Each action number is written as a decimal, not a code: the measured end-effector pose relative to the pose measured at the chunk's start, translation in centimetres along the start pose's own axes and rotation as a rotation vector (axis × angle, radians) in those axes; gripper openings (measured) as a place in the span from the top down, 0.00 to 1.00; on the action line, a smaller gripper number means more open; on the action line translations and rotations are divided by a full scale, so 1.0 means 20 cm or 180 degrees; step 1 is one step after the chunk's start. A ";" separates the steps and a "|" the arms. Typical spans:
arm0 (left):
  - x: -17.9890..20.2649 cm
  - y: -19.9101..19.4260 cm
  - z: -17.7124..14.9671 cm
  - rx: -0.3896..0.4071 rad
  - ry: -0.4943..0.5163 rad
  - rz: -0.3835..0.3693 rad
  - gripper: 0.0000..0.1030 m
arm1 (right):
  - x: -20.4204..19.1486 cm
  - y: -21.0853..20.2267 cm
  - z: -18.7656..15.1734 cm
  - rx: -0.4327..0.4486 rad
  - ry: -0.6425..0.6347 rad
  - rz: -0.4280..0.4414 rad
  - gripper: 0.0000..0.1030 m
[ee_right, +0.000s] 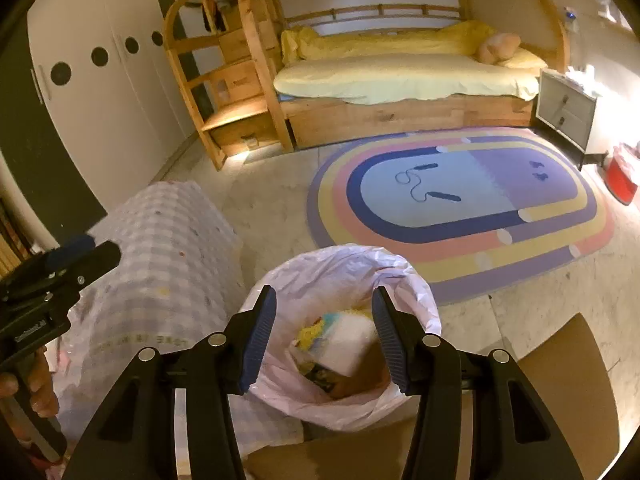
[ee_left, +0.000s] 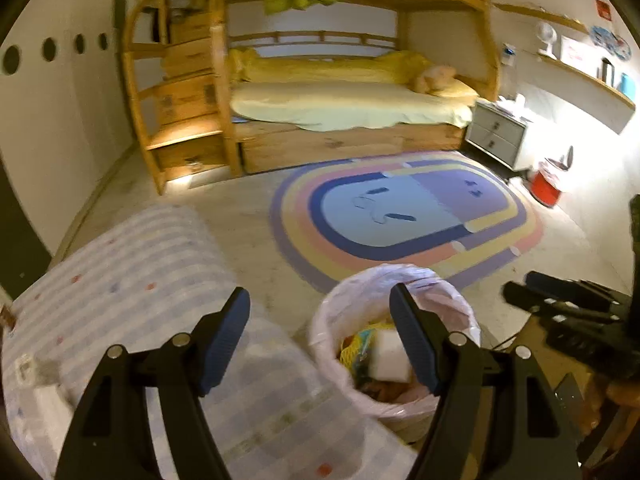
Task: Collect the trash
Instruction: 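Open both tools over the pink bin to drop the foam block and cardboard, then move the left tool back to the table and grasp the white paper strip, then grasp the clear doll-sticker plastic bag with the right tool while the left tool holds the paper, then carry the paper strip and plastic bag to the pink bin and open both tools, then return to the table and grasp the light green face-print pack with the left tool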
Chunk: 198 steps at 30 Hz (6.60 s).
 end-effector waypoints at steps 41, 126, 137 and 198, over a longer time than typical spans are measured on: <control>-1.12 -0.89 -0.59 0.0134 -0.1118 0.1132 0.28 | -1.38 -0.21 -0.10 -0.0046 -0.1375 0.1010 0.46; -0.84 -0.84 -0.21 0.0356 -0.0630 0.0698 0.99 | -1.15 -0.14 0.25 0.0342 -0.0943 0.0904 0.98; -0.32 -0.65 -0.13 0.0255 -0.0105 0.0253 0.99 | -0.61 -0.31 0.23 0.0472 -0.0555 0.0297 0.98; -0.83 -0.93 -0.42 0.0330 -0.0794 0.0985 0.34 | -1.02 -0.42 0.01 0.0274 -0.0956 0.0860 0.56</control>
Point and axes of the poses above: each gripper's, at about its wrist camera, not at the fingertips, and y roughly the way its jaws point, x to its right, z to its top, the point moved 7 cm from there along y, roughly the way its jaws point, and after that the axes turned 9 degrees about -y, right-handed, at the moved point
